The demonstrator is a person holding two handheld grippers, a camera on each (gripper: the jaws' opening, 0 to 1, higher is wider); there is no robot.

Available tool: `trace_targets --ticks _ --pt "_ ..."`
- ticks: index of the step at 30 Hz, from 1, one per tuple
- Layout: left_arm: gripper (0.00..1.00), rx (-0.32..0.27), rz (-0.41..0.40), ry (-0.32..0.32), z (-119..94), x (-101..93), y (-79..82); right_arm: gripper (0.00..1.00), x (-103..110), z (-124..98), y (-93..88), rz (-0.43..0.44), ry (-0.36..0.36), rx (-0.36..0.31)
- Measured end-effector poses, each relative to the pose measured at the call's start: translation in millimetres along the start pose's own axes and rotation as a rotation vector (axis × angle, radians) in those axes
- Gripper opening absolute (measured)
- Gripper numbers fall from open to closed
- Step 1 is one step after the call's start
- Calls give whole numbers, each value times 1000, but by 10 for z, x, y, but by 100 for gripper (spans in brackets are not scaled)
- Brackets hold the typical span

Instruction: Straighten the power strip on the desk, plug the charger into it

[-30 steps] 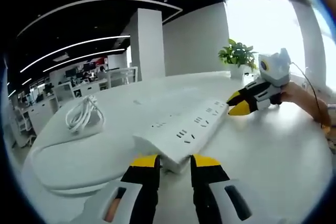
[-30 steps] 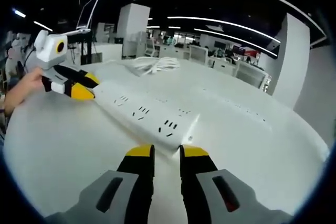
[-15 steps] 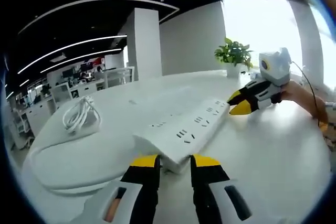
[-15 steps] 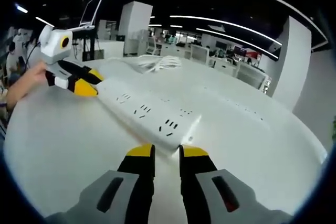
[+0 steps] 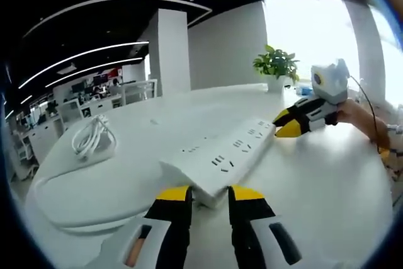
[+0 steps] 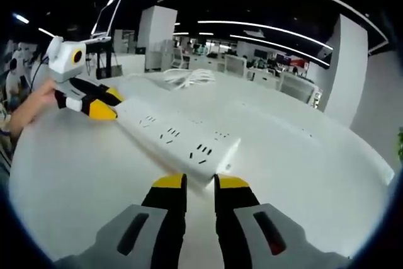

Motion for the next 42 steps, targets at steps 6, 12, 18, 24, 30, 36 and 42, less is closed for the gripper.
trace_targets --ticks 6,12,18,24,30,36,42 --pt "23 9 2 -13 -17 -38 -12 17 43 -74 -20 9 -10 -8" --pt "23 15 5 -29 -35 -79 -28 17 77 -141 -42 30 -20 -15" --pt "23 25 11 -44 -48 -117 -39 17 118 -214 -56 44 -23 -23" --pt "23 33 16 -61 -52 -164 -50 17 135 -291 -93 59 -36 -32" --pt "22 41 20 -81 -50 -227 -63 17 140 -364 -125 67 -47 -36" --pt "22 50 34 -94 -51 -291 -78 17 155 -447 -161 77 -56 -36" --pt "22 56 45 -107 -58 -356 -98 17 169 -516 -191 89 -64 -33"
Point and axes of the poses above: the point that each gripper's makers call its tool centre point, and the gripper's own axes: z roughly forward along the fingers, x roughly to its left, y roughly out of its top, the point moved 3 cm from there along -z, roughly backward along the fingers, and after that the axes turned 14 degrees about -z, right-handed, at the moved point
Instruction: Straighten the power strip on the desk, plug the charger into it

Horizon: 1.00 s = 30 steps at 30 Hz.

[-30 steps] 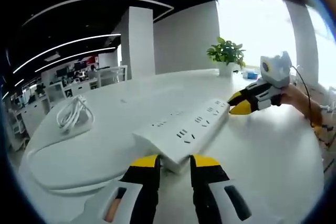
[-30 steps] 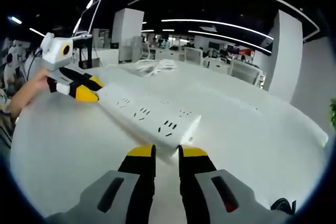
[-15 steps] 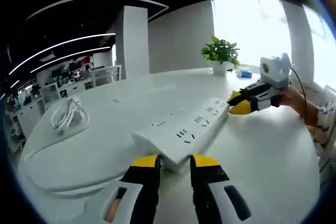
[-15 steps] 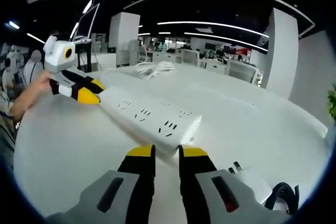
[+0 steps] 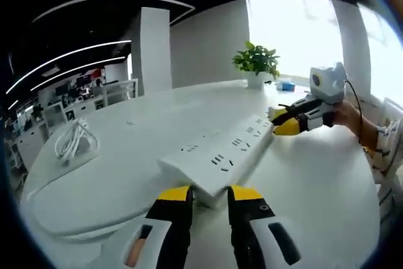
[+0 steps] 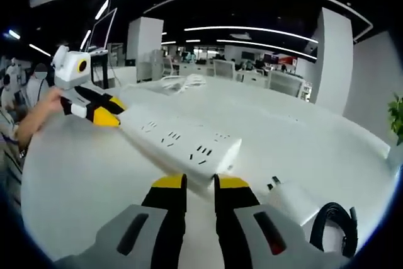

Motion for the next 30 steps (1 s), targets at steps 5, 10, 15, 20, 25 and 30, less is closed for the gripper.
trace_targets --ticks 5,10,15,20,25,30 --pt "22 4 8 -8 -2 -57 -19 17 -5 -49 -21 6 -8 4" --pt "22 7 13 -18 -7 -102 -33 17 10 -100 -41 13 -17 3" --pt "21 11 17 -30 -9 -144 -40 17 9 -142 -63 18 -26 4" --pt "21 15 21 -43 0 -163 -30 17 1 -161 -81 18 -33 8" --pt "21 17 22 -49 5 -184 -31 17 -7 -180 -93 21 -38 11" --pt "21 21 31 -49 8 -207 -35 17 -12 -197 -104 18 -41 14"
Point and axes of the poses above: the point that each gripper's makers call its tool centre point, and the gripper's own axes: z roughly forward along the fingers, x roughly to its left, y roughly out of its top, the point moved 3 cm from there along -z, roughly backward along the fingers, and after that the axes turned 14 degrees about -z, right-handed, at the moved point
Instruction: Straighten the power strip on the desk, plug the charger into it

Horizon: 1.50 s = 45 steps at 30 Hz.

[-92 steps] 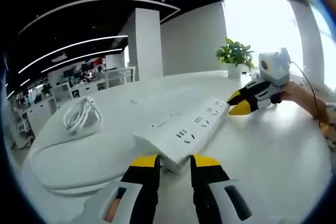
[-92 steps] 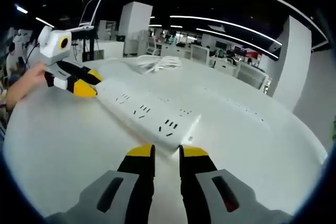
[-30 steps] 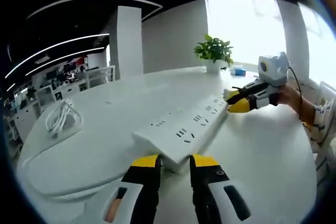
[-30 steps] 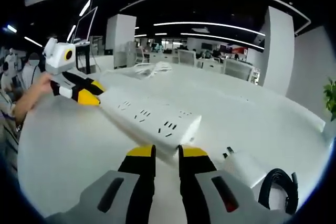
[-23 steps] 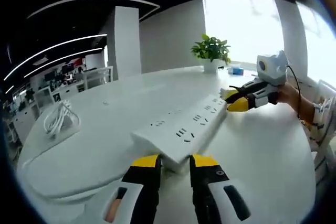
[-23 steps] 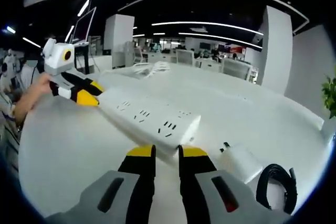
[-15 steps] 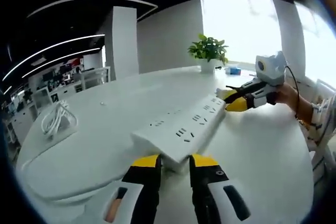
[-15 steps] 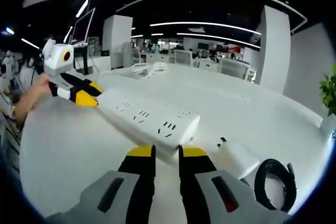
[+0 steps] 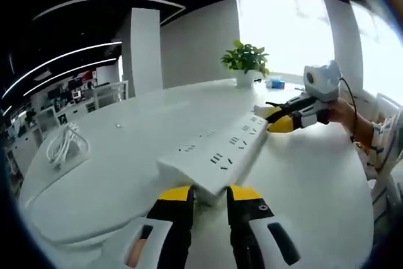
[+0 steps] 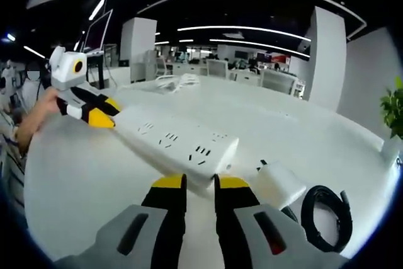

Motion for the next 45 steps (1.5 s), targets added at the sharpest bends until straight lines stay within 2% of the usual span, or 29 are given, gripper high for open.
trace_targets --ticks 6,9,12,16,19,23,26,32,33,34,40,45 --pt "21 -2 -12 -13 5 9 0 17 -13 0 -15 -9 -6 -7" --pt "21 -1 2 -22 14 -9 -7 17 -39 -16 -17 64 4 -44" --pt "21 1 17 -25 2 -8 -8 16 -63 -99 8 72 14 -65" --pt "21 -5 0 -40 -22 3 12 16 -78 -207 30 -11 -6 -49" --pt "21 -20 12 -42 -44 1 47 16 -106 -289 18 -31 -14 -36" --pt "22 -47 28 -12 -93 64 97 18 -148 -430 -6 -72 -21 -16" --pt "22 -69 28 6 -132 112 144 18 -193 -552 -65 -117 -29 15" --pt "21 -115 36 -4 -165 81 219 18 -330 -775 -219 -171 -44 68" --pt "21 -117 39 -5 -167 79 225 18 -380 -824 -238 -224 -49 75" --pt "21 -121 41 -8 -171 75 231 18 -400 -848 -252 -230 -54 81" --pt "21 -144 40 -39 -189 16 253 20 -610 -1022 -373 -275 -46 127" --pt "21 -148 51 -40 -190 6 257 20 -745 -1121 -462 -331 -21 169"
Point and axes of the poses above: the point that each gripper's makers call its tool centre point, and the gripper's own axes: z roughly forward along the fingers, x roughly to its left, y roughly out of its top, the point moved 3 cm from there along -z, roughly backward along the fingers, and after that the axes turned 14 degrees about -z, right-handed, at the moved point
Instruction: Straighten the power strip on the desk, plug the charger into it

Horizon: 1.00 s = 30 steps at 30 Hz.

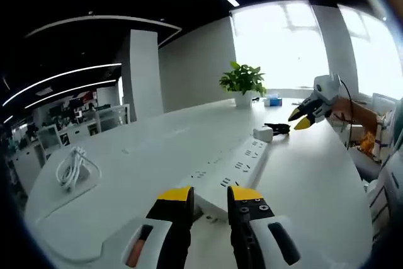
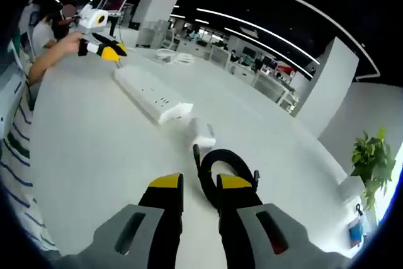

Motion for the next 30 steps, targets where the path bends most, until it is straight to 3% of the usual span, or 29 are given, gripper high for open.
trace_targets --ticks 4,7,11,20,26,30 --pt "21 -2 9 -6 -1 -14 2 20 -66 -16 -95 -44 34 27" --pt "21 -22 -40 -59 -16 -63 28 20 -105 -9 -150 -60 67 38" --pt "21 -30 -37 -55 -25 -50 52 20 -133 21 -215 -92 115 57" --pt "21 -41 -57 -78 -37 -51 85 19 -120 126 -313 -194 316 134" --pt "21 -38 -61 -91 -35 -62 90 17 -139 215 -311 -228 392 172" --pt "21 -34 -63 -102 -29 -86 80 17 -119 268 -318 -305 465 221"
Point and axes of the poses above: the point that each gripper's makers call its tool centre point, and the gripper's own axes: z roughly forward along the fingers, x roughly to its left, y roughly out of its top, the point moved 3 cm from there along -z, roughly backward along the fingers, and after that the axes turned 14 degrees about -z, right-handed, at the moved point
